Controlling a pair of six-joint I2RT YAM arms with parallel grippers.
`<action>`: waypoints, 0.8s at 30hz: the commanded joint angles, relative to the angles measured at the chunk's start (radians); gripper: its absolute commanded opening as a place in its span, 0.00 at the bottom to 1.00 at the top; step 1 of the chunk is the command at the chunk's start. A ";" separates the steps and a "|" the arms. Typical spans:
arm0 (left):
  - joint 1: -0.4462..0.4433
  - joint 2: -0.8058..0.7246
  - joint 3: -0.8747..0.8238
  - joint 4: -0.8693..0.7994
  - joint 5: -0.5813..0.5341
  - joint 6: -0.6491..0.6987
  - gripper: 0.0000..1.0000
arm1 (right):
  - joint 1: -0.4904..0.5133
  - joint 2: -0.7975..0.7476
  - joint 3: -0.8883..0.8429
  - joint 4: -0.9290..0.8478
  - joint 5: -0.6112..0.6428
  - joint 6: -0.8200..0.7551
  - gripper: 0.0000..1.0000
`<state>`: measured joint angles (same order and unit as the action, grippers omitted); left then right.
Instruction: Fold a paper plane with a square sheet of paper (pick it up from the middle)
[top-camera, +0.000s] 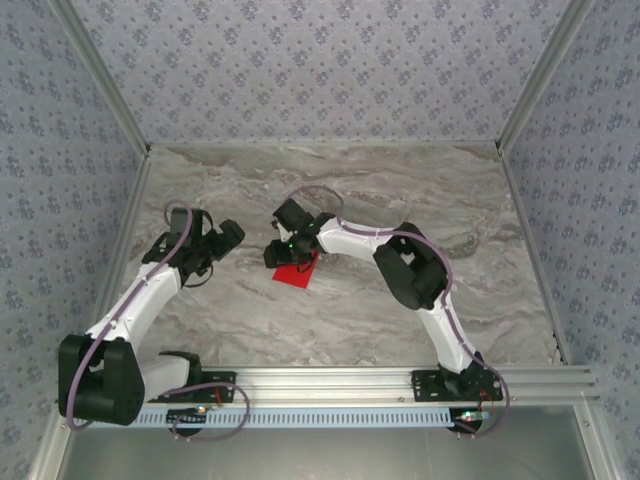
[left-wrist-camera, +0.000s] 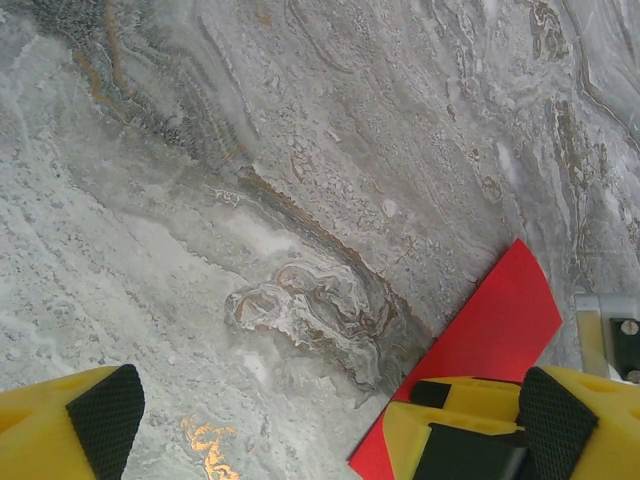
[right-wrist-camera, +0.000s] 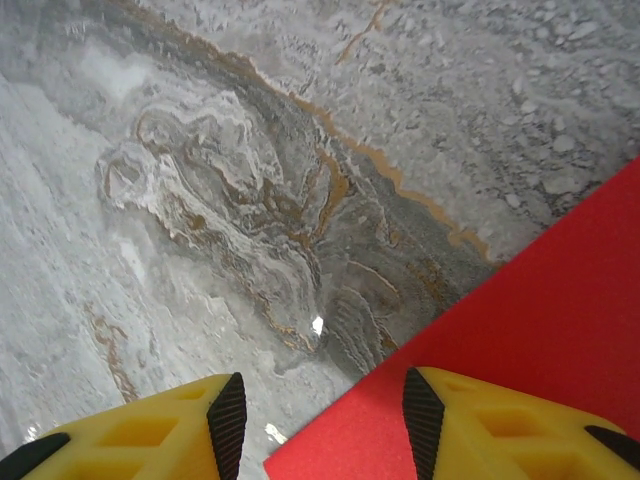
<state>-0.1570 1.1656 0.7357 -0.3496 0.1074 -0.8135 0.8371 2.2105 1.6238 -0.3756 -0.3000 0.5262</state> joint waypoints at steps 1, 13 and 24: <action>0.010 -0.015 -0.010 -0.025 0.023 -0.004 0.99 | -0.006 0.010 -0.029 -0.133 -0.030 -0.166 0.50; -0.020 0.028 -0.043 0.158 0.230 0.011 0.98 | -0.111 -0.277 -0.285 -0.180 -0.159 -0.466 0.55; -0.287 0.307 0.090 0.418 0.360 -0.039 0.67 | -0.338 -0.604 -0.666 0.095 -0.150 -0.042 0.67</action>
<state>-0.3969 1.4200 0.7654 -0.0479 0.4068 -0.8406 0.5442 1.6306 1.0248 -0.3382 -0.4515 0.3557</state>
